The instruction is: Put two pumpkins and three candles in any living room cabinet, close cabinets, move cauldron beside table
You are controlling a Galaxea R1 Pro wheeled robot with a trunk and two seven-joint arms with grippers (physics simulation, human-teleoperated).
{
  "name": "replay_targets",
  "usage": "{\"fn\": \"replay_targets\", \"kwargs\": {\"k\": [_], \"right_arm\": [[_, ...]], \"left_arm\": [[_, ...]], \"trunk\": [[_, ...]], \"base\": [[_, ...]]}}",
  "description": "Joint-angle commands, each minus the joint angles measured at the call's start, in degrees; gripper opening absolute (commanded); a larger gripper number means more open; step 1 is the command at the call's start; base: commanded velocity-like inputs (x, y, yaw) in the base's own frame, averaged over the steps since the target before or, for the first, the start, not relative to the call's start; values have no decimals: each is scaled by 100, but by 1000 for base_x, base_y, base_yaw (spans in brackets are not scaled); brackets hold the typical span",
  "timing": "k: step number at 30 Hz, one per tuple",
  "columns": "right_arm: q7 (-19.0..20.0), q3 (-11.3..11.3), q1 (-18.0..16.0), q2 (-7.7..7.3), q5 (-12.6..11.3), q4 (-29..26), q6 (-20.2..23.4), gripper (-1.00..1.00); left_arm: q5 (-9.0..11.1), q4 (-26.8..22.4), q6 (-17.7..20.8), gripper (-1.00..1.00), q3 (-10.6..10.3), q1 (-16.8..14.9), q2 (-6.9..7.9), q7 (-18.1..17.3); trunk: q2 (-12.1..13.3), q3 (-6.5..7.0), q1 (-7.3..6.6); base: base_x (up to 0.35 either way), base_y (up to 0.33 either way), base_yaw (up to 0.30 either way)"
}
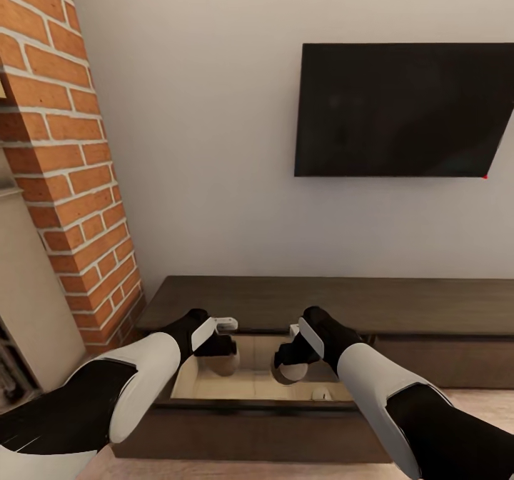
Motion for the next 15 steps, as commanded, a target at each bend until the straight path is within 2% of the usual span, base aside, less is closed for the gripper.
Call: {"fn": "replay_targets", "kwargs": {"k": [1,6,15], "right_arm": [[-15,41,-5,-4,-45,-6,21,-100],[-15,41,-9,-4,-40,-6,23,-100],[-15,41,-7,-4,-40,-6,23,-100]], "left_arm": [[52,-11,34,-100,-44,-1,-1,27],[55,-11,51,-100,-44,-1,-1,27],[54,-11,52,-100,-44,-1,-1,27]], "trunk": [[-3,-6,2],[-3,-7,2],[-3,-7,2]], "base": [[318,0,2],[253,0,0],[20,0,0]]}}
